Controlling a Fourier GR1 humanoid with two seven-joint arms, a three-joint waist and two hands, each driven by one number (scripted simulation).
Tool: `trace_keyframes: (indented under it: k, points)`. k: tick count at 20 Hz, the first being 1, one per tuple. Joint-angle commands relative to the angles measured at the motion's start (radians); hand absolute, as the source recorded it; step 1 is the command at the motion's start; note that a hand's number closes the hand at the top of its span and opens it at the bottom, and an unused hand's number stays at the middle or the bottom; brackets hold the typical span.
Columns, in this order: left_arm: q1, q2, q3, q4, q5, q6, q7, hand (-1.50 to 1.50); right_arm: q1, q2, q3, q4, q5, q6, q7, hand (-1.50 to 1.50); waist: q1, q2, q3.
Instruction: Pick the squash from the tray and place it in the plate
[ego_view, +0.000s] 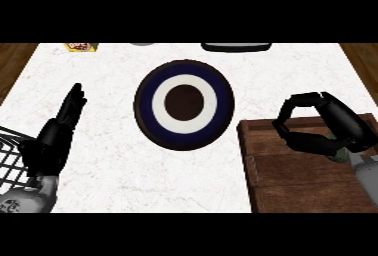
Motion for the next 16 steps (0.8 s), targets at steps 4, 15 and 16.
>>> trace_keyframes:
  k: [4, 15, 16]
  points:
    - [-0.100, 0.025, 0.044, -0.059, 0.064, -0.077, 0.024, 0.00, 0.245, 0.244, -0.002, 0.153, 0.077, -0.318, -0.192, -1.50, 0.008, 0.011, 0.013]
    - [-0.141, 0.035, 0.156, 0.057, 0.106, -0.210, -0.024, 0.00, 0.362, 0.064, -0.199, -0.089, 0.019, -0.244, -0.251, -1.50, 0.004, 0.004, 0.008]
    - [-0.129, 0.018, 0.120, 0.020, 0.086, -0.184, 0.000, 0.00, 0.331, 0.022, -0.191, -0.125, 0.051, -0.245, -0.136, -1.50, 0.004, 0.002, 0.007]
